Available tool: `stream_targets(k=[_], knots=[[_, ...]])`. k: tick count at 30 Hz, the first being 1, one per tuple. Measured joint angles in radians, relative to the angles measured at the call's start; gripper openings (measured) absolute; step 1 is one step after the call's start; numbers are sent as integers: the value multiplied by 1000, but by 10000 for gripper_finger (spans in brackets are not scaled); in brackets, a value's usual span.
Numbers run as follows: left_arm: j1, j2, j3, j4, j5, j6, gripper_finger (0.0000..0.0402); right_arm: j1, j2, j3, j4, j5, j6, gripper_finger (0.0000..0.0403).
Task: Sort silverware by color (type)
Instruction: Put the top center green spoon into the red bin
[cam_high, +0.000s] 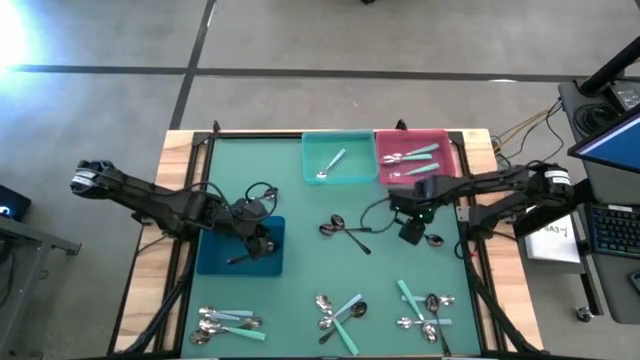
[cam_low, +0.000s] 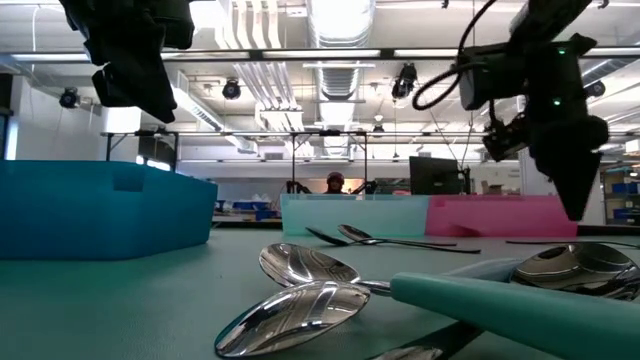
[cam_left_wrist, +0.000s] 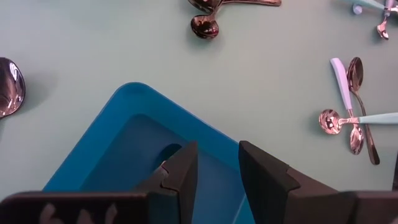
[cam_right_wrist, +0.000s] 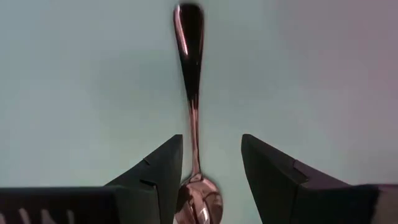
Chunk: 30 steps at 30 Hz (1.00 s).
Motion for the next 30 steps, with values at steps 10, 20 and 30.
stream_targets(k=[10, 20, 30], knots=[[0, 0, 0, 0, 0, -25, 100, 55, 0, -85, 34, -1, 56, 155], [0, 0, 0, 0, 0, -16, 100, 64, -3, -155, 135, -5, 111, 134], [0, 0, 0, 1, -6, -15, 100, 64, -2, -157, 158, -4, 83, 14]])
